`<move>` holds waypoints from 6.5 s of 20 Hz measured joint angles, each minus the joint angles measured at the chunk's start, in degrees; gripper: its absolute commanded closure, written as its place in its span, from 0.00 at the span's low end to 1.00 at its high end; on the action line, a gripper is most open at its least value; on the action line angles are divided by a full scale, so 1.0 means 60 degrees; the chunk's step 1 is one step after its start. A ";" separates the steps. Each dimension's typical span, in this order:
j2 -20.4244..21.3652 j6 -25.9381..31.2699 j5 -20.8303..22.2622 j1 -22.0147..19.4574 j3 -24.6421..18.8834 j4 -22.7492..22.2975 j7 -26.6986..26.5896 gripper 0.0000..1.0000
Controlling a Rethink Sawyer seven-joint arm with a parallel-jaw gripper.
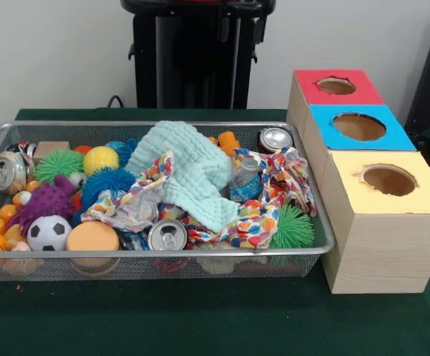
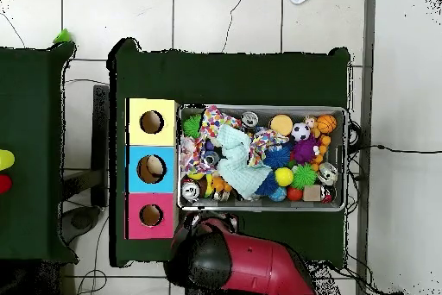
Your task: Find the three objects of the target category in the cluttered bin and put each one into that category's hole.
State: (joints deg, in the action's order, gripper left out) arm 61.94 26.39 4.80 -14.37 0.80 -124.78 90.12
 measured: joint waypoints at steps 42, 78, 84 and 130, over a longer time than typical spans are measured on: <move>-0.2532 -0.1095 0.2757 -0.4114 -0.2221 0.1782 0.0002 0.00; -0.4221 -0.0711 0.5201 -0.6195 -0.4659 0.5012 -0.0155 0.00; -0.4581 -0.0711 0.5904 -0.6537 -0.4880 0.5315 -0.0179 0.00; -0.6591 -0.1339 0.8430 -0.6456 -0.5409 0.7259 -0.0187 0.00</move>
State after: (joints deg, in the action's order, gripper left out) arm 22.39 18.35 55.38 -53.11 -31.65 -81.23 89.00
